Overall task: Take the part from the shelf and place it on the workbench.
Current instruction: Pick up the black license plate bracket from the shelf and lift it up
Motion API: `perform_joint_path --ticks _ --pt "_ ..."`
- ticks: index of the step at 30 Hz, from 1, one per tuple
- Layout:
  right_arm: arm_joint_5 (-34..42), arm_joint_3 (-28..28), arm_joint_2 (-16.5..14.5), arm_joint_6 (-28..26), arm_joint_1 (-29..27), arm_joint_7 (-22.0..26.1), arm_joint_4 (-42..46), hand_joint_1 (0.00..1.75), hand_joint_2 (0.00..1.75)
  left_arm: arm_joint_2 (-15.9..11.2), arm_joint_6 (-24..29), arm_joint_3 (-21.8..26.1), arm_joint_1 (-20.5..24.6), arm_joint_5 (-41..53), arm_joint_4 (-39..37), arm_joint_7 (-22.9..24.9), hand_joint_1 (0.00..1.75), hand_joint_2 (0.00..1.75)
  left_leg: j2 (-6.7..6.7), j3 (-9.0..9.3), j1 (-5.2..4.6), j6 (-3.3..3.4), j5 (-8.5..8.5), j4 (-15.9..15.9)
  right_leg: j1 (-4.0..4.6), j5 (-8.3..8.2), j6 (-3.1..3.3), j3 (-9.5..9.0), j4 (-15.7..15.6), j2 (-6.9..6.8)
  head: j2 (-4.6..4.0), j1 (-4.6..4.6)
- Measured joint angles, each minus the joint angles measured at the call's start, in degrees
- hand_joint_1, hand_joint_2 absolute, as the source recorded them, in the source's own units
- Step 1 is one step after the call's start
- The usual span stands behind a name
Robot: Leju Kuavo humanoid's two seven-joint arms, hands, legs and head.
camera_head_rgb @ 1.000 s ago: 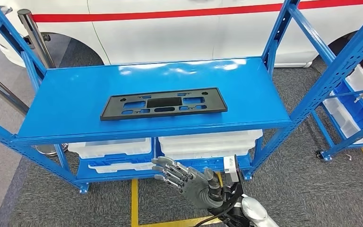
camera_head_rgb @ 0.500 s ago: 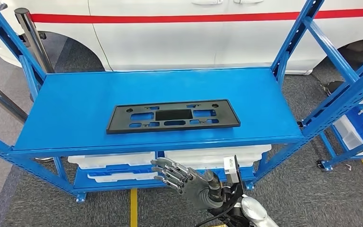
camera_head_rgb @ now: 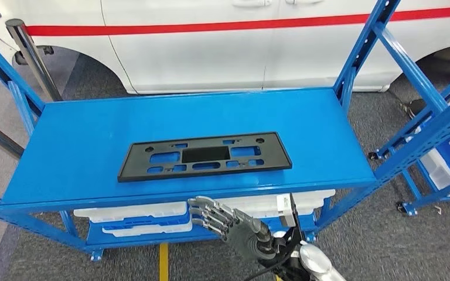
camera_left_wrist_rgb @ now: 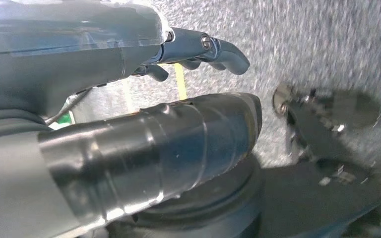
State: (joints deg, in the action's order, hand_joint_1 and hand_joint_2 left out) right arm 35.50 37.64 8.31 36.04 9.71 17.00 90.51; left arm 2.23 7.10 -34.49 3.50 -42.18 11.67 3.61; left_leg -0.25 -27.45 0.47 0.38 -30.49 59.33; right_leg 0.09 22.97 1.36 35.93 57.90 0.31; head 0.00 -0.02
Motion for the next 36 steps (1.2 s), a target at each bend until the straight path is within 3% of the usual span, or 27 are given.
perform_joint_path --ticks 5,8,10,11,12,13,14,15,17,18,19,20,21,23,25,29,31,33,34,35,36 --pt "0.0 0.0 0.0 0.0 0.0 0.0 0.0 0.0 1.75 0.0 0.0 0.0 0.0 0.0 0.0 0.0 0.0 0.0 -0.01 -0.05 -0.01 -0.01 0.02 0.1 0.01 0.01 0.02 -0.04 0.0 0.0 0.0 0.0" --pt "0.0 0.0 0.0 0.0 0.1 0.0 0.0 0.0 1.75 0.0 0.0 0.0 0.0 0.0 0.0 0.0 0.0 0.0 -0.04 -1.24 -0.13 -0.13 -0.11 2.4 -0.08 0.15 0.26 -0.45 -0.3 -0.06 0.0 -0.06" --pt "0.0 0.0 0.0 0.0 0.1 0.0 0.0 0.0 1.75 0.0 0.0 0.0 0.1 0.0 0.0 -0.1 0.0 0.0 -0.03 -5.05 -0.02 -0.53 -2.49 8.4 -0.17 0.5 0.54 -0.84 -0.4 -0.17 0.0 -0.13" --pt "-0.1 0.0 0.0 0.0 0.1 0.0 0.0 0.0 1.75 0.0 0.0 0.0 0.0 0.0 0.0 -0.2 0.0 0.0 -0.03 -6.87 0.06 -0.67 -2.44 9.6 -0.14 0.89 0.6 -1.24 -0.4 -0.1 0.0 -0.15" --pt "-3.9 0.1 0.2 -2.9 0.2 -0.1 0.0 0.0 1.75 0.0 0.2 0.1 0.0 -0.3 0.0 -0.3 0.0 0.0 -0.02 -7.57 -0.01 -0.39 -1.2 8.0 -0.05 1.43 0.3 -1.68 -0.3 -0.03 0.0 -0.15" --pt "-10.1 0.3 0.6 -7.5 0.6 0.1 -0.1 0.0 1.75 0.0 0.4 0.1 -0.2 -0.7 -0.1 -0.6 0.0 0.0 0.04 -6.97 0.04 0.23 1.06 4.4 0.09 2.24 -0.3 -1.95 0.2 0.06 0.0 -0.13" --pt "-16.4 0.4 1.2 -12.2 1.1 0.3 -0.1 0.0 1.75 0.0 0.6 0.2 -0.4 -1.0 -0.1 -0.8 0.0 0.0 0.11 -5.92 0.08 0.94 3.77 0.3 0.19 3.57 -0.96 -1.82 1.5 0.13 0.0 -0.11" --pt "-22.7 0.7 1.8 -16.9 1.7 0.5 -0.1 0.0 1.75 0.0 0.8 0.3 -0.6 -1.4 -0.2 -1.0 0.0 0.0 0.18 -4.97 0.11 1.61 5.04 -2.3 0.18 5.27 -1.68 -0.88 4.0 0.08 0.0 -0.09" --pt "-25.7 1.1 2.5 -19.1 2.2 0.8 -0.1 0.0 1.75 0.0 0.8 0.4 -0.8 -1.6 -0.2 -1.3 0.0 0.0 0.26 -4.9 0.27 2.0 5.16 -2.4 -0.15 9.15 -2.37 2.67 11.6 0.02 0.0 -0.08" --pt "-25.9 1.3 2.7 -19.2 2.3 0.8 -0.1 0.0 1.75 0.0 0.8 0.4 -0.8 -1.6 -0.2 -1.3 0.0 0.0 0.25 -4.91 0.25 2.03 5.1 -2.4 -0.36 10.31 -2.61 4.38 15.1 0.01 0.0 -0.08" --pt "-26.1 1.5 2.9 -19.3 2.3 0.8 -0.1 0.0 1.75 0.0 0.8 0.4 -0.8 -1.6 -0.2 -1.3 0.0 0.0 0.23 -4.88 0.25 2.02 5.01 -2.4 -0.57 10.43 -2.8 5.32 16.8 0.0 0.0 -0.08" --pt "-26.2 1.7 3.0 -19.4 2.3 0.8 -0.1 0.0 1.75 0.0 0.8 0.4 -0.9 -1.6 -0.2 -1.4 0.0 0.0 0.2 -4.79 0.26 1.96 4.9 -2.3 -0.75 9.35 -2.93 5.08 16.1 -0.02 0.0 -0.08" --pt "-26.3 1.8 3.1 -19.6 2.3 0.8 -0.1 0.0 1.75 0.1 0.8 0.5 -0.9 -1.6 -0.2 -1.4 0.0 0.0 0.16 -4.65 0.27 1.85 4.76 -2.2 -0.92 7.41 -2.99 3.72 13.2 -0.06 0.0 -0.08" --pt "-27.6 2.1 3.4 -20.5 2.5 0.8 -0.1 0.0 1.75 0.1 0.8 0.5 -1.0 -1.8 -0.2 -1.4 0.0 0.0 0.09 -4.42 0.2 1.44 4.38 -2.0 -1.02 3.76 -2.9 -0.35 4.8 -0.18 0.0 -0.07" --pt "-31.1 2.5 3.6 -22.6 3.0 0.8 0.0 0.0 1.75 0.1 0.8 0.7 -0.9 -2.1 -0.2 -1.4 0.0 0.0 0.05 -4.42 0.01 0.91 4.14 -1.8 -0.84 2.76 -2.54 -2.31 0.6 -0.18 0.0 -0.08" --pt "-46.5 4.4 4.4 -31.0 4.5 0.3 0.2 0.0 1.75 0.2 1.0 1.4 -1.0 -2.7 -0.2 -1.4 0.0 0.0 0.06 -4.75 0.07 -0.3 3.0 -0.7 -0.88 2.76 -1.09 -2.52 0.1 -0.06 0.0 -0.1" --pt "-56.2 5.7 4.7 -36.4 5.6 -0.8 0.3 0.0 1.75 0.3 1.2 1.6 -1.0 -3.0 -0.2 -1.4 0.0 0.0 0.07 -7.09 0.22 -0.75 -0.12 4.5 -0.97 2.66 -0.42 -2.73 -0.2 -0.17 0.0 -0.11" --pt "-65.0 7.0 5.0 -41.4 6.5 -2.2 0.3 0.0 1.75 0.4 1.4 1.8 -1.1 -3.2 -0.2 -1.3 0.0 0.0 0.07 -10.96 0.24 -1.0 -3.48 12.4 -0.81 2.73 -0.16 -2.72 -0.2 -0.25 0.0 -0.12" --pt "-68.8 7.8 5.1 -43.5 6.9 -3.0 0.2 0.0 1.75 0.4 1.5 1.8 -1.2 -3.3 -0.2 -1.3 0.0 0.0 0.08 -12.3 0.25 -1.04 -3.98 14.9 -0.73 2.78 -0.11 -2.75 -0.1 -0.28 0.0 -0.11" --pt "-71.6 8.5 5.3 -45.0 7.4 -3.8 0.0 0.0 1.75 0.5 1.6 1.9 -1.3 -3.4 -0.2 -1.2 0.0 0.0 0.08 -12.57 0.25 -1.0 -3.24 15.1 -0.67 2.84 -0.09 -2.79 -0.1 -0.27 0.0 -0.11" --pt "-73.8 9.3 5.4 -46.3 7.9 -4.4 -0.2 0.0 1.75 0.5 1.6 2.0 -1.3 -3.5 -0.2 -1.1 0.0 0.0 0.08 -11.72 0.25 -0.88 -1.48 13.0 -0.63 2.91 -0.11 -2.86 0.0 -0.21 0.0 -0.11"
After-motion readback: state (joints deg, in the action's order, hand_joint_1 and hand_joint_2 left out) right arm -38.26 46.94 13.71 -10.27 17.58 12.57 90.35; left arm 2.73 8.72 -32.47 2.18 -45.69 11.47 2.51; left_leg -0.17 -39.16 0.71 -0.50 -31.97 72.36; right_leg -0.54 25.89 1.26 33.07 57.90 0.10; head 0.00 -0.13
